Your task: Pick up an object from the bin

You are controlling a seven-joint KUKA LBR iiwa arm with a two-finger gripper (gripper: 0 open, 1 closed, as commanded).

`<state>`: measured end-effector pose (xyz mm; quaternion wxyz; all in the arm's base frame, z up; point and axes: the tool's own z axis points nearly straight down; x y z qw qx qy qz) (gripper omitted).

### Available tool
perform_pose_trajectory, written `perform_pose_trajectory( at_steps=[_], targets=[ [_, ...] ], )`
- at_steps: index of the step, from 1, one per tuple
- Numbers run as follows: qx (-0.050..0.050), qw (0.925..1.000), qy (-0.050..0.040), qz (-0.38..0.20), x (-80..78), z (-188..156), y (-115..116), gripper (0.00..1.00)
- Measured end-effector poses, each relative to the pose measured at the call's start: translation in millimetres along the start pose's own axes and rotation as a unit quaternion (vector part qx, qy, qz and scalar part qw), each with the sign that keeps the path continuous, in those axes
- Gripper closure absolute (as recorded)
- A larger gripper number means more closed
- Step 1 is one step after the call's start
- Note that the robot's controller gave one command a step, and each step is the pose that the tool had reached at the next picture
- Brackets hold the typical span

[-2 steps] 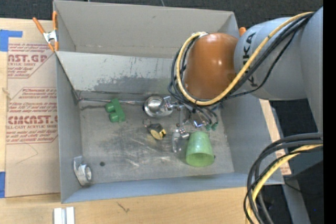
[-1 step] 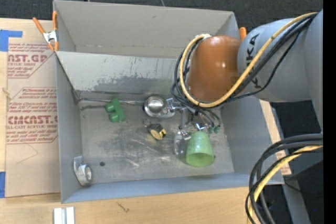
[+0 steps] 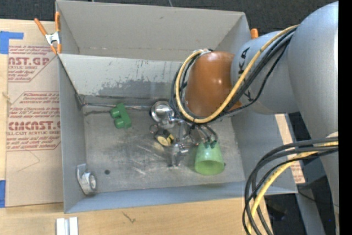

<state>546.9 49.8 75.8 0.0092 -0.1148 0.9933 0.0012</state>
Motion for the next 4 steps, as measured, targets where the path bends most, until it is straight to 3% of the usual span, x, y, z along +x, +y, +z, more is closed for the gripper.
perform_pose_trajectory(
  at_steps=[1, 2, 3, 4],
  targets=[
    [0.001, 0.9998, -0.0069, 0.017, 12.1, -2, 0, 0.0],
    [0.001, 0.9998, -0.0051, 0.017, 11.9, -3, 0, 1.0],
    [0.0, 0.9998, 0.0076, 0.017, 10.5, -23, 1, 1.0],
    [0.0, 0.9998, 0.0084, 0.017, 10.1, -38, 1, 1.0]
  ],
)
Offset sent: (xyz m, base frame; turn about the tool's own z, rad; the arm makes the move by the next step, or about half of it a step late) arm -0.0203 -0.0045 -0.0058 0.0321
